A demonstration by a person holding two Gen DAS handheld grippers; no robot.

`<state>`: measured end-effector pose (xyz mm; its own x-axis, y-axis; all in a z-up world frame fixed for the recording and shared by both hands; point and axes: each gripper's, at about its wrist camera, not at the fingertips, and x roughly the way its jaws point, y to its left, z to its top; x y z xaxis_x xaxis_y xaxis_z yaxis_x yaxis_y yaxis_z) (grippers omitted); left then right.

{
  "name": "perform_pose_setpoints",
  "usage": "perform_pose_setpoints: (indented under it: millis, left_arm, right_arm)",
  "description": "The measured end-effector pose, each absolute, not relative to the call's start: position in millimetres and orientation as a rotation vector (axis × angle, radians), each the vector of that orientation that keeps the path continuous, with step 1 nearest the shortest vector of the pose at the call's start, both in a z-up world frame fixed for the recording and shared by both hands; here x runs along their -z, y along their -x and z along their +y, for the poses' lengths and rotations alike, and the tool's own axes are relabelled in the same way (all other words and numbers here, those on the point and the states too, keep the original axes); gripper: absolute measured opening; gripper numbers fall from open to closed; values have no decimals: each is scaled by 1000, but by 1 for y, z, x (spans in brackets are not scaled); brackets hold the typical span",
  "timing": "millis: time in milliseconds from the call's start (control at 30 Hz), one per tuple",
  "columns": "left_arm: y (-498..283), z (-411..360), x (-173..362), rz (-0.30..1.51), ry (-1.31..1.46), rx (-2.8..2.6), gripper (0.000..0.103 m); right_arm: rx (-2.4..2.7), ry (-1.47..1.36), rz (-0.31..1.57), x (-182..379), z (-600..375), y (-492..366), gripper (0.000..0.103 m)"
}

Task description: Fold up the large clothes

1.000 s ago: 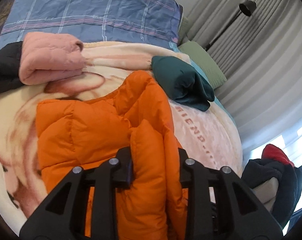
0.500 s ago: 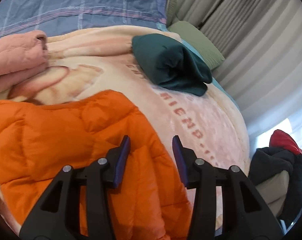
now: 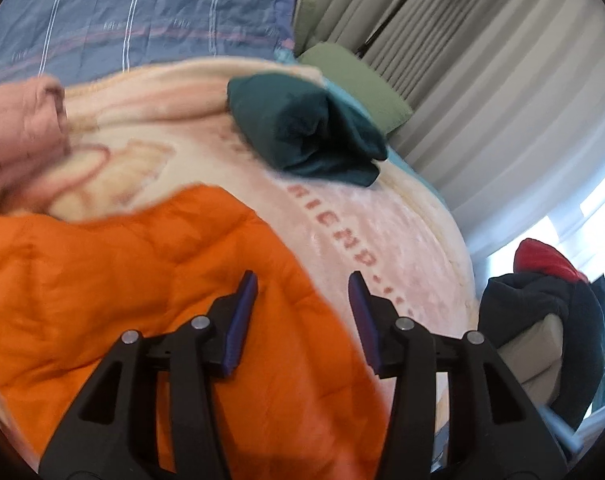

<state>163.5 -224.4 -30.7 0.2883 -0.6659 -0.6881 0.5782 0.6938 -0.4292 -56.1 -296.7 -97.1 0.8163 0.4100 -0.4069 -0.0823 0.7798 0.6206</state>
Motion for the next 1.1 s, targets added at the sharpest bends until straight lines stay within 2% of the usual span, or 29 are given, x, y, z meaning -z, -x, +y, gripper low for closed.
perform_pose_setpoints:
  millis: [167, 267, 300, 333, 500, 667, 833, 867, 900, 933, 1000, 1100]
  left_arm:
    - [-145, -198, 0, 820, 2, 832, 46]
    - [-140, -198, 13, 843, -44, 846, 30]
    - [-139, -201, 25, 872, -66, 851, 25]
    - [-139, -204, 35, 893, -80, 853, 24]
    - [-138, -212, 67, 901, -118, 837, 23]
    - [-141, -211, 71, 895, -95, 863, 25]
    - [-136, -225, 81, 884, -112, 882, 25]
    - [-135, -228, 83, 879, -128, 878, 26]
    - [-136, -230, 85, 876, -137, 875, 26]
    - [-136, -232, 87, 878, -144, 872, 26]
    - [-138, -234, 92, 885, -146, 869, 26]
    - [-140, -238, 98, 894, -148, 880, 26]
  right_arm:
    - [-239, -718, 623, 134, -315, 56, 11]
    - [-210, -728, 648, 146, -314, 52, 15]
    - [-203, -724, 656, 147, -314, 52, 21]
    - [-199, -718, 659, 147, -314, 53, 29]
    - [-182, -713, 569, 134, -333, 67, 38]
    - [-191, -622, 486, 105, -328, 69, 39]
    - [-118, -392, 540, 99, -288, 55, 42]
    - [-54, -371, 587, 109, -287, 47, 41]
    - [-37, -392, 622, 120, -290, 40, 32]
    - [-42, -446, 657, 133, -295, 35, 29]
    - [-44, -538, 694, 153, -303, 33, 27]
    - [-13, -511, 706, 159, -297, 33, 27]
